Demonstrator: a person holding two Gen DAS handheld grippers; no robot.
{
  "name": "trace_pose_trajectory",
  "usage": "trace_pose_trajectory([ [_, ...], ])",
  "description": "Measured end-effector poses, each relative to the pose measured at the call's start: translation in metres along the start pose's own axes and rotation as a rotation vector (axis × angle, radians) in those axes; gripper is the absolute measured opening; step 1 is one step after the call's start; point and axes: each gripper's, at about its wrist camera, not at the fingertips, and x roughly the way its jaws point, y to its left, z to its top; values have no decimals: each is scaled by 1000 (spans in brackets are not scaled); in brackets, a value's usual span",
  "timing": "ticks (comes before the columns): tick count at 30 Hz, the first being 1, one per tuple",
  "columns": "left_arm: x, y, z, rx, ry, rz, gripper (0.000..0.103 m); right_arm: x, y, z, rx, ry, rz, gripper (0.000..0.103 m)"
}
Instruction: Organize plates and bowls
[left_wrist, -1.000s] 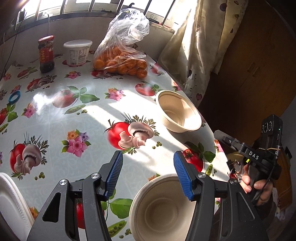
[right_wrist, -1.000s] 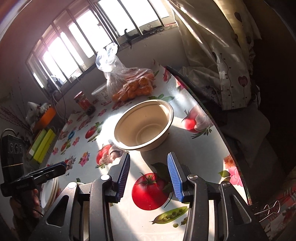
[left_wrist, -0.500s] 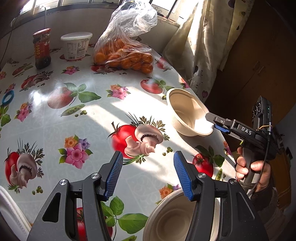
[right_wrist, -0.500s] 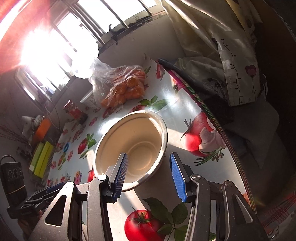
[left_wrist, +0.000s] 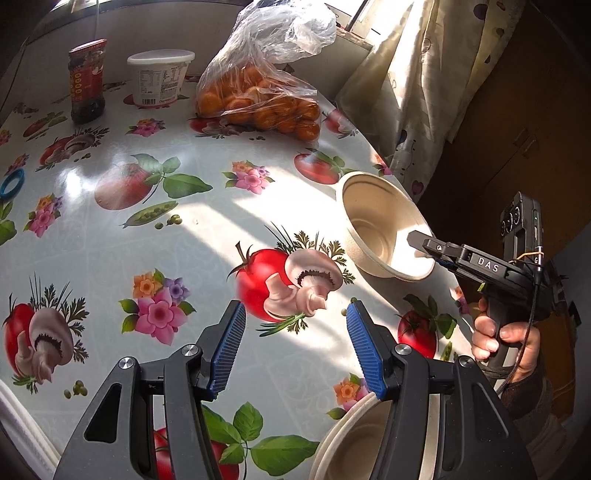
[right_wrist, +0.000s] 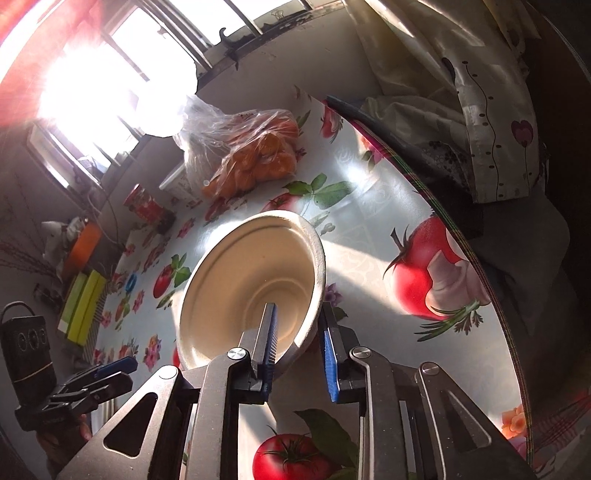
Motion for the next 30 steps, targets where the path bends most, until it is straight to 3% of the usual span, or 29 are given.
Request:
trace_pose_trajectory([
  [13, 5, 17, 6, -48, 10, -2, 58, 17, 20, -13, -4, 132, 148, 17],
  [30, 20, 25, 15, -66, 24, -12, 58, 33, 40, -24, -42, 237, 218, 17],
])
